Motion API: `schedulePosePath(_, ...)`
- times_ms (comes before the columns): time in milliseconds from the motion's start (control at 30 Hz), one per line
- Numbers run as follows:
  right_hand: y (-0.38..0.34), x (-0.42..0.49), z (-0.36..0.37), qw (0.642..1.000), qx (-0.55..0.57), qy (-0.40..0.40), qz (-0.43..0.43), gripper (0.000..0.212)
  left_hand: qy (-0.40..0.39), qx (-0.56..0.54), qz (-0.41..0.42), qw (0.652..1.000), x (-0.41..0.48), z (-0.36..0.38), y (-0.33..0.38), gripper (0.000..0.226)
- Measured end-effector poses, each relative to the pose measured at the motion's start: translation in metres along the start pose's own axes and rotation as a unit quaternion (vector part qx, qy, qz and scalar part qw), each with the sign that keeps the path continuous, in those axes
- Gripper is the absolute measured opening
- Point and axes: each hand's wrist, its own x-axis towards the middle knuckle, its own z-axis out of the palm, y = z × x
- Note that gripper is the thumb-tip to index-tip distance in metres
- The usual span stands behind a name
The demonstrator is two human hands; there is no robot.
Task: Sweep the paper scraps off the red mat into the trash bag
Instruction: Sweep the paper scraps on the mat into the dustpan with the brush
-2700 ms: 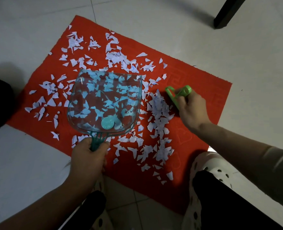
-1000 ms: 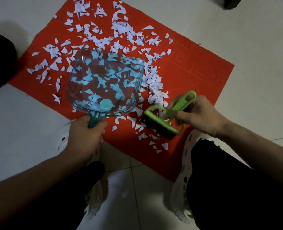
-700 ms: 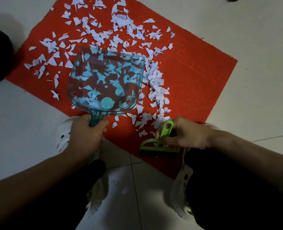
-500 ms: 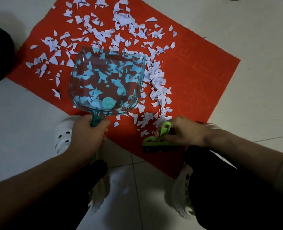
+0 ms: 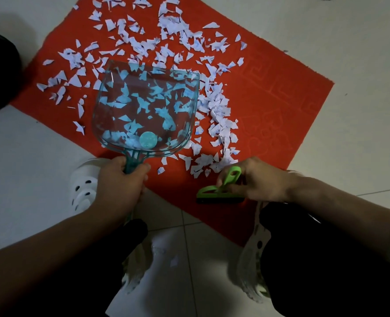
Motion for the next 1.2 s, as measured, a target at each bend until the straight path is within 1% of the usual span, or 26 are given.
schedulePosePath(67, 0.002, 0.002, -0.007, 0.999, -0.013, 0.034, 0.0, 0.019, -0.002, -0.002, -0.003, 1.0, 0.0, 0.0, -0.001, 0.026)
schedulePosePath(167, 0.004, 0.002, -0.022, 0.99, -0.031, 0.138, -0.005, 0.018, -0.002, 0.0, -0.01, 1.0, 0.001, 0.001, -0.001, 0.024)
schedulePosePath(233, 0.002, 0.001, -0.028, 0.981, -0.018, 0.194, -0.005, 0.017, -0.003, -0.004, -0.013, 1.0, 0.0, 0.001, -0.001, 0.023)
schedulePosePath(267, 0.001, 0.0, -0.029, 0.979, -0.007, 0.205, -0.005, 0.017, -0.002, -0.004, -0.013, 1.0, 0.0, 0.001, -0.001, 0.023)
schedulePosePath(333, -0.001, -0.001, -0.026, 0.983, 0.011, 0.181, 0.0, 0.018, -0.003, -0.001, -0.011, 1.0, -0.001, 0.001, 0.001, 0.022)
schedulePosePath(433, -0.003, 0.0, -0.015, 0.997, 0.009, 0.08, 0.001, 0.019, -0.003, 0.002, -0.007, 1.0, -0.002, 0.001, 0.002, 0.022)
schedulePosePath(500, -0.002, 0.003, -0.008, 0.999, -0.008, 0.047, -0.006, 0.02, -0.004, 0.004, -0.009, 1.0, -0.002, 0.001, 0.002, 0.022)
schedulePosePath(567, -0.001, 0.007, -0.008, 0.998, -0.027, 0.063, -0.007, 0.02, -0.004, 0.004, -0.011, 1.0, -0.002, 0.001, 0.002, 0.022)
schedulePosePath(633, 0.002, 0.012, -0.014, 0.991, -0.056, 0.121, -0.013, 0.018, -0.003, 0.004, -0.008, 1.0, -0.002, 0.001, 0.002, 0.023)
schedulePosePath(733, 0.003, 0.015, -0.024, 0.972, -0.082, 0.221, -0.019, 0.018, -0.006, 0.0, -0.006, 1.0, -0.002, 0.0, 0.002, 0.022)
schedulePosePath(800, 0.0, 0.012, -0.027, 0.964, -0.072, 0.256, -0.023, 0.019, -0.006, -0.004, -0.003, 1.0, -0.001, -0.001, 0.001, 0.022)
schedulePosePath(867, -0.006, 0.01, -0.023, 0.968, -0.043, 0.246, -0.032, 0.018, -0.005, -0.012, -0.003, 1.0, 0.0, -0.002, 0.0, 0.022)
schedulePosePath(933, -0.011, 0.009, -0.016, 0.979, -0.026, 0.199, -0.041, 0.019, -0.003, -0.016, -0.003, 1.0, 0.001, -0.003, -0.001, 0.023)
schedulePosePath(1000, -0.011, 0.012, -0.006, 0.987, -0.037, 0.15, -0.041, 0.02, -0.001, -0.014, -0.002, 1.0, 0.002, -0.003, -0.002, 0.024)
schedulePosePath(1067, -0.01, 0.017, -0.002, 0.989, -0.059, 0.126, -0.042, 0.02, 0.004, -0.011, -0.001, 1.0, 0.002, -0.003, -0.003, 0.024)
schedulePosePath(1133, -0.008, 0.023, -0.006, 0.986, -0.075, 0.14, -0.05, 0.02, 0.009, -0.007, 0.005, 1.0, 0.002, -0.003, -0.003, 0.025)
schedulePosePath(1200, -0.005, 0.029, -0.014, 0.978, -0.087, 0.182, -0.043, 0.02, 0.009, -0.007, 0.008, 1.0, 0.002, -0.004, -0.003, 0.026)
